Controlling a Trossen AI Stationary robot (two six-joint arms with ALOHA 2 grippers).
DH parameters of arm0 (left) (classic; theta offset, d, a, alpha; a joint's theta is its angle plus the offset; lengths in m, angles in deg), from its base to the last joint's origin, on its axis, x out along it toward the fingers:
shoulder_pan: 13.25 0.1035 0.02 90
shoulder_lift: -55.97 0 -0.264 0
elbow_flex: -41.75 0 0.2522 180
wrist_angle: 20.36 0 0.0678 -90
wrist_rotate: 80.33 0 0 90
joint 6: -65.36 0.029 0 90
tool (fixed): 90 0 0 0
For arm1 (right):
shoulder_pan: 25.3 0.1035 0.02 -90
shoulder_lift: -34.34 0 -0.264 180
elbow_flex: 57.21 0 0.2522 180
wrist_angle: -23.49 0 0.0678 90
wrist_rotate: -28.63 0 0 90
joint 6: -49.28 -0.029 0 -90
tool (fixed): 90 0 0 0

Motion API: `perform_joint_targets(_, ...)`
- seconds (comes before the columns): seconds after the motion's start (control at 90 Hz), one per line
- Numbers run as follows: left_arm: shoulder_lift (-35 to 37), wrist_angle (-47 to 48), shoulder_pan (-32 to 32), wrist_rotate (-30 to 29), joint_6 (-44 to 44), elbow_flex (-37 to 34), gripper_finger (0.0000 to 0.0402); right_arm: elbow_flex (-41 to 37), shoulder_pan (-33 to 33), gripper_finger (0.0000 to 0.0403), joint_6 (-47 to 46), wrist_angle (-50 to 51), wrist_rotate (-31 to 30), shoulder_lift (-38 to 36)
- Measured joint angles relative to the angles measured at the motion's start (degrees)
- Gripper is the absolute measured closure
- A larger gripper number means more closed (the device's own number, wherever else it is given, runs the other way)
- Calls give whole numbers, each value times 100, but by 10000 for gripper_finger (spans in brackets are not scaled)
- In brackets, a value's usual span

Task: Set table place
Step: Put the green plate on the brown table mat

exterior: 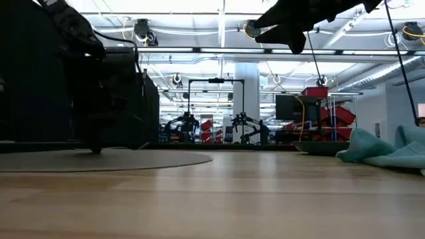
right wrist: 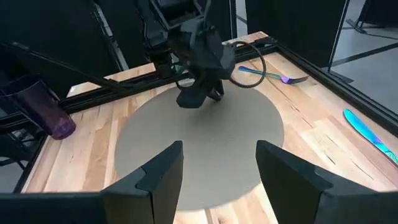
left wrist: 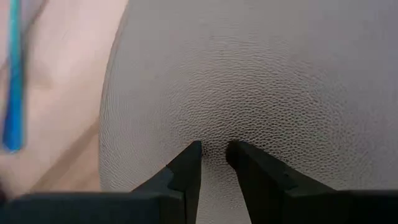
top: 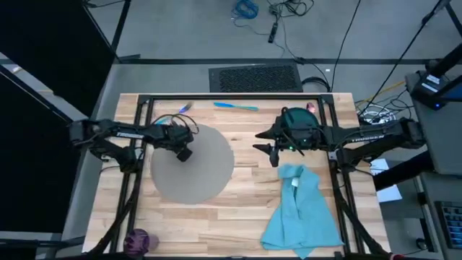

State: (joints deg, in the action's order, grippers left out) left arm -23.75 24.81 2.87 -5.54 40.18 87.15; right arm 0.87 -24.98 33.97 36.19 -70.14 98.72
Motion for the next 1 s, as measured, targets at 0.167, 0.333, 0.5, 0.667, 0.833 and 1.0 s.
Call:
perform_joint_targets(0.167, -68, -598, -554, 335, -289, -4, 316, 0, 17, 216, -8, 0, 15, 0)
perform_joint_targets(0.333, -75, -1055, -1158, 476, -676, -14, 316, 0, 17, 216, -11, 0, 13, -7)
perform_joint_targets(0.5, -229, -1607, -1649, 506, -973, -20, 316, -2, 17, 216, -45, -60, 13, -9)
perform_joint_targets(0.667, -804, -2344, -1965, 508, -1055, 80, 316, -2, 17, 216, -164, -55, 12, -9)
perform_joint_targets(0.833, -1462, -2474, -2145, 508, -957, 577, 316, -2, 17, 216, -189, 115, 13, -21)
perform_joint_targets(1.0, -1818, -2504, -2201, 549, -711, 977, 316, -4, 17, 216, -295, 611, 4, -71)
